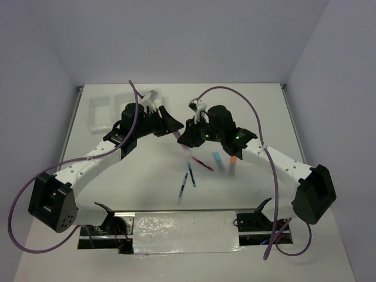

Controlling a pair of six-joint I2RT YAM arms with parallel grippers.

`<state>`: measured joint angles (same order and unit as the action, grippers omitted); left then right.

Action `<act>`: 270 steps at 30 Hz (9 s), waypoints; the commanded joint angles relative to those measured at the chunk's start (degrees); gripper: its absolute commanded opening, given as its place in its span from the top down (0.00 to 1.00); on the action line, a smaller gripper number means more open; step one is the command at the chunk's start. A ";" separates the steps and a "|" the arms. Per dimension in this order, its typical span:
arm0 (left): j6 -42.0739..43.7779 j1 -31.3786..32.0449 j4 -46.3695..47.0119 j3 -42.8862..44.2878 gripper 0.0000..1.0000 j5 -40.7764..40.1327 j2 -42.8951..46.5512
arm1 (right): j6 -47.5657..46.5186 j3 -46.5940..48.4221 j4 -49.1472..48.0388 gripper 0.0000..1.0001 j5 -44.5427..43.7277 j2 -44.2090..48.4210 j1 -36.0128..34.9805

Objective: Sort the stationery into containers
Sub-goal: Place the stationery in the storage box, then pick up the stationery from the center of the board, then place the stationery in the storage box, then pick up the stationery from the center of the board, then place the stationery in the storage box, then pick up the pen from the center of the board.

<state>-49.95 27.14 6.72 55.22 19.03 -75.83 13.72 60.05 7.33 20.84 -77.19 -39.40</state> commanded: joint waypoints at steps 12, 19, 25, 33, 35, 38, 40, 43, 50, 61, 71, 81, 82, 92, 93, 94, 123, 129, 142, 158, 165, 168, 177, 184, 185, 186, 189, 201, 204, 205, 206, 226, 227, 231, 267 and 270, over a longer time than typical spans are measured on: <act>0.91 0.46 2.07 0.32 1.00 1.72 1.30 | 7.03 8.24 -3.46 0.87 -1.34 -6.48 1.16; 11.87 -4.79 -18.27 13.47 1.00 -15.13 -3.07 | 6.94 5.44 -0.66 0.00 -6.85 -4.12 3.87; 21.02 -10.52 -32.99 32.71 1.00 -32.19 -16.70 | 5.28 0.34 5.93 0.00 -10.11 2.29 9.42; 26.57 -16.15 -43.43 61.79 1.00 -49.58 -40.60 | 1.58 -4.23 13.40 0.00 -12.41 11.70 10.04; 27.36 -17.11 -46.26 67.71 1.00 -51.36 -46.39 | 0.88 -4.59 14.72 0.00 -11.35 14.33 9.95; 28.07 -18.69 -47.59 72.74 1.00 -52.34 -49.23 | 0.09 -4.42 16.57 0.00 -11.26 16.80 10.04; 28.24 -19.75 -46.37 72.40 0.99 -52.07 -49.24 | -0.27 -3.89 17.10 0.00 -11.35 17.51 9.95; 29.04 -20.54 -44.17 70.38 0.96 -51.55 -49.23 | -0.09 -3.54 17.19 0.00 -11.35 17.77 9.95; 30.88 -22.04 -41.79 69.58 0.65 -51.02 -53.01 | 0.52 -3.54 16.05 0.00 -12.22 14.79 9.95; 27.02 -22.74 -47.39 74.50 0.01 -46.89 -50.48 | 4.64 -6.35 20.35 0.03 -22.14 8.38 9.78; 22.62 -15.27 -45.85 48.47 0.01 -35.93 -15.37 | 7.82 -12.67 21.23 0.31 -29.98 0.20 6.70; 25.60 -13.07 -43.11 24.33 0.01 -29.93 3.41 | 6.15 -14.35 17.98 0.41 -30.07 -6.30 8.19; 25.87 -13.07 -43.19 23.54 0.01 -29.84 4.19 | 6.15 -14.44 17.63 0.42 -29.63 -6.66 8.20; 25.52 -12.99 -42.14 18.26 0.01 -25.37 6.40 | 6.24 -12.16 17.01 0.69 -27.52 -13.42 8.55; 25.09 -12.90 -41.53 17.65 0.01 -23.96 6.57 | 6.15 -11.89 17.19 0.78 -27.61 -13.60 8.63; 24.21 -12.72 -39.70 16.16 0.01 -19.95 6.66 | 6.24 -11.54 17.19 0.82 -27.87 -13.52 8.64; -1.03 8.90 -1.09 7.00 0.73 3.74 -5.20 | 13.09 -4.59 3.22 0.82 -1.16 13.73 0.99; 11.00 4.96 -17.40 17.53 1.00 -7.83 -8.09 | 12.48 -5.65 2.58 0.16 -8.51 13.47 2.65; 25.86 -24.14 -45.11 68.50 0.93 -36.51 -47.89 | 6.06 -7.75 22.37 0.00 -27.78 19.27 12.41; 24.56 -26.78 -38.01 65.63 0.03 -33.79 -52.94 | 9.39 -12.68 23.24 0.00 -29.10 13.48 12.50; 24.12 -22.92 -44.15 67.65 0.01 -33.79 -40.31 | 15.11 -18.91 22.64 0.05 -34.29 8.64 12.68; 22.36 -20.81 -42.34 59.33 0.01 -30.47 -29.34 | 16.08 -20.84 20.18 0.16 -33.76 6.36 12.68; 20.51 -15.80 -34.85 29.01 0.01 -23.68 -4.51 | 17.75 -23.13 16.14 0.30 -34.29 -1.03 13.91; 18.23 -11.94 -32.57 16.69 0.01 -19.30 2.53 | 15.65 -24.10 12.80 0.56 -25.26 -2.35 15.93; 17.44 -10.28 -30.65 15.37 0.01 -17.99 2.97 | 15.29 -24.19 12.18 0.59 -23.93 -2.35 15.93; 15.52 -9.04 -29.32 12.66 0.01 -16.58 3.41 | 14.42 -24.54 10.44 0.65 -21.22 -1.66 15.84; 11.21 -1.40 -20.63 8.42 0.01 -8.76 2.19 | 12.92 -24.37 9.46 0.83 -19.96 1.76 15.75; -1.46 15.05 1.95 8.06 0.04 -3.84 -9.50 | 12.21 -22.88 7.07 0.80 -9.60 25.68 9.87; -3.74 15.32 5.75 7.27 0.05 -1.81 -10.39 | 12.56 -20.07 9.54 0.80 -8.80 26.74 8.21; -4.53 15.49 7.50 7.09 0.06 -1.63 -10.56 | 12.74 -19.10 10.15 0.80 -8.63 27.52 7.85; -4.80 15.49 8.30 7.01 0.06 -1.19 -10.74 | 12.91 -18.75 10.16 0.80 -8.62 27.96 7.50; 6.98 7.78 -18.29 17.29 1.00 -21.88 -13.11 | 15.46 -13.91 15.68 0.00 -23.62 31.12 5.91; 10.63 5.50 -21.54 20.68 1.00 -25.67 -13.90 | 14.25 -14.08 17.35 0.00 -26.61 32.79 6.08; 14.27 -10.04 -31.93 29.75 0.99 -34.31 -21.27 | 11.16 -14.96 19.56 0.00 -28.75 34.74 6.09; 20.16 -16.68 -36.08 32.19 0.01 -23.60 -11.39 | -1.76 -9.61 13.94 0.50 -23.74 -8.67 3.89; 20.68 -16.24 -35.55 25.67 0.01 -21.58 -6.44 | -1.33 -8.46 14.38 0.49 -24.79 -10.18 2.92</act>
<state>-28.86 11.86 -31.29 86.59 -5.48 -84.90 13.56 47.51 23.90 -3.44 -87.83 -35.31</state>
